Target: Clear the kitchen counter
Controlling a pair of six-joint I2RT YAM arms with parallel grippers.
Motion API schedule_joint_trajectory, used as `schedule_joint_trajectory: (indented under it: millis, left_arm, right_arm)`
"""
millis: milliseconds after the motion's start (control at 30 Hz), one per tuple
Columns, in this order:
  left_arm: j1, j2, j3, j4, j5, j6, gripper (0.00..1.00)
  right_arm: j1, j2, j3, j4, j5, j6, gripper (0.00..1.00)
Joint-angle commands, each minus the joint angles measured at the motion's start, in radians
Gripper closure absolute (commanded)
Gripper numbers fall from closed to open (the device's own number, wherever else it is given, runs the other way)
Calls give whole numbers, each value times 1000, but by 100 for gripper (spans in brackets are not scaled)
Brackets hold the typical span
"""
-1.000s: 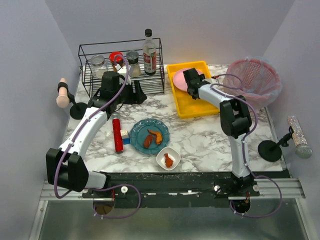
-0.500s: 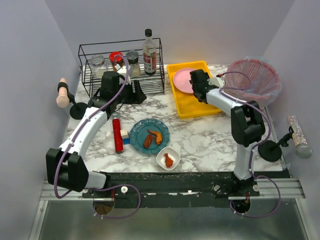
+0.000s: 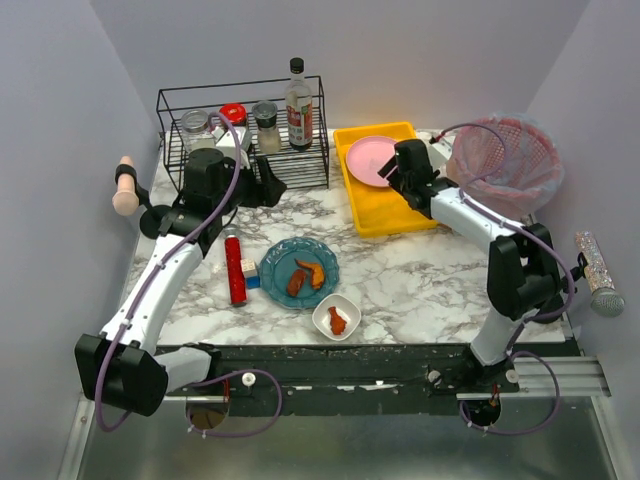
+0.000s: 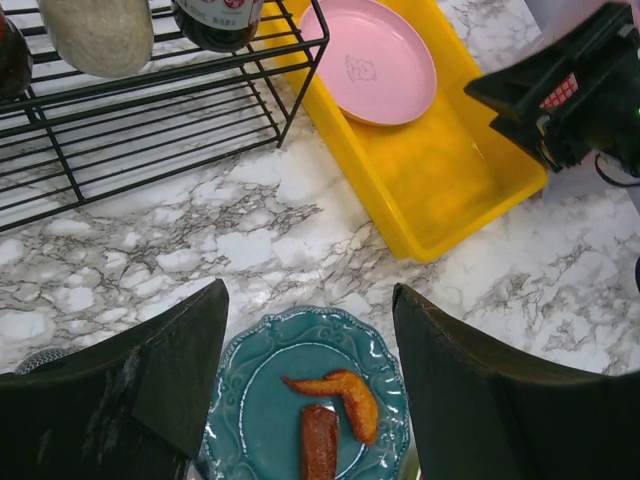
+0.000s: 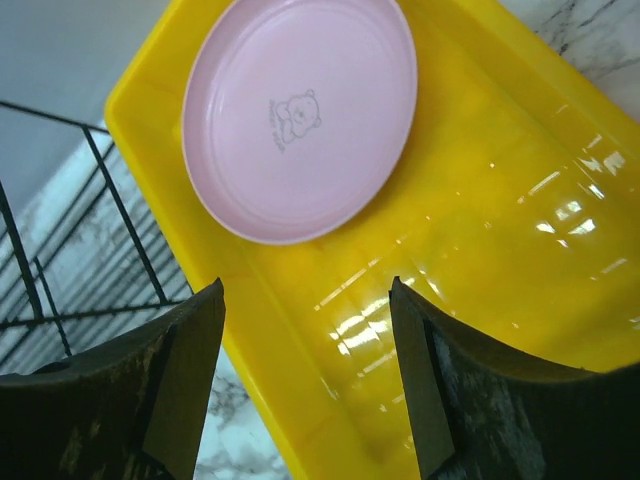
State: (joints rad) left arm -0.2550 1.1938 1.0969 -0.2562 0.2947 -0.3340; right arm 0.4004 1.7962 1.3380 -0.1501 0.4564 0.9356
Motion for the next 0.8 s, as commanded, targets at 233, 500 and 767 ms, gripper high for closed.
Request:
schedule_joint_trajectory:
  millis: [233,500,767]
  left_arm:
    - [5,-34,6,-113,-75,-45,23]
    - [-32,-19,-78,-101,-95,-103,23]
    - [-139,76,-120,-72,-233,-125,24]
  right_arm:
    - [61,-302,-262,26,-237,-394,26]
    - [112,-520,-491,83,-554,-422,28]
    - [192,-512,-588,130,-674,-365,30]
